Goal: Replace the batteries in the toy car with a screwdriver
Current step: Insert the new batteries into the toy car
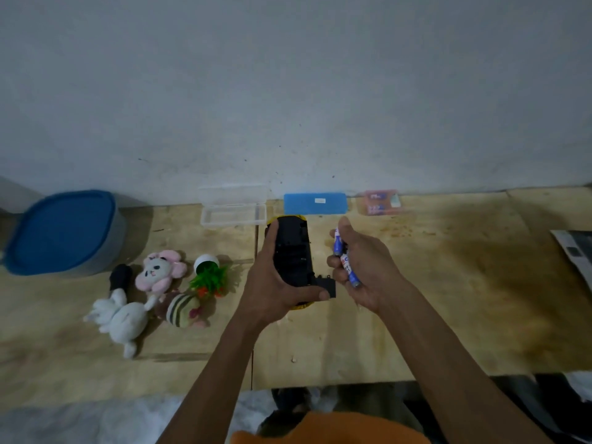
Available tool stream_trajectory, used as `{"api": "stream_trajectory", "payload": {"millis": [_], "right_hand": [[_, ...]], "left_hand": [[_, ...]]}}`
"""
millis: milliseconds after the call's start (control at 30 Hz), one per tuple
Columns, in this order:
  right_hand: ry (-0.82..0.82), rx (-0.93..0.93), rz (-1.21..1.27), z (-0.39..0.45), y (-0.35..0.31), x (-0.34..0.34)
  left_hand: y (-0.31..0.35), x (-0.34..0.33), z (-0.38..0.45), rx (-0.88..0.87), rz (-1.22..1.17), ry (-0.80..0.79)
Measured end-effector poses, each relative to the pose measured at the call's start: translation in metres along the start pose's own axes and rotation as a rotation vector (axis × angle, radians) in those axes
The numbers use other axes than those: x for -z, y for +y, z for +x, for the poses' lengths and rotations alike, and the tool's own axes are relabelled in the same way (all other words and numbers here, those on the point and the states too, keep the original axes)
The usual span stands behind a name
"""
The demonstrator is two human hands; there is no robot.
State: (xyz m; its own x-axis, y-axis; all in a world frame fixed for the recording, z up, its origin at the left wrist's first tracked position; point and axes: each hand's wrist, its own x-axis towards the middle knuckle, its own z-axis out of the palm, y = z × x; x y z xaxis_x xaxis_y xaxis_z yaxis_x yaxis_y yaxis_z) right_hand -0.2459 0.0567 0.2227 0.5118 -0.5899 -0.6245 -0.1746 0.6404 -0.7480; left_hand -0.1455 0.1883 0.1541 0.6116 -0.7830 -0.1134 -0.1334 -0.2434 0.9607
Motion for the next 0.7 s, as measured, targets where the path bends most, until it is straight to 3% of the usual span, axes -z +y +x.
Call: {"api": "stream_trajectory", "payload": {"millis": [433, 700], "right_hand": [[-0.031, 0.457, -0.465, 0.015, 0.009, -0.014], [0.012, 0.632, -0.650, 0.018, 0.019, -0.017]], "left_hand": [[0.012, 0.013, -0.001, 0.010, -0.022, -0.002], [0.014, 0.020, -0.004, 0.018, -0.078, 0.028]]}}
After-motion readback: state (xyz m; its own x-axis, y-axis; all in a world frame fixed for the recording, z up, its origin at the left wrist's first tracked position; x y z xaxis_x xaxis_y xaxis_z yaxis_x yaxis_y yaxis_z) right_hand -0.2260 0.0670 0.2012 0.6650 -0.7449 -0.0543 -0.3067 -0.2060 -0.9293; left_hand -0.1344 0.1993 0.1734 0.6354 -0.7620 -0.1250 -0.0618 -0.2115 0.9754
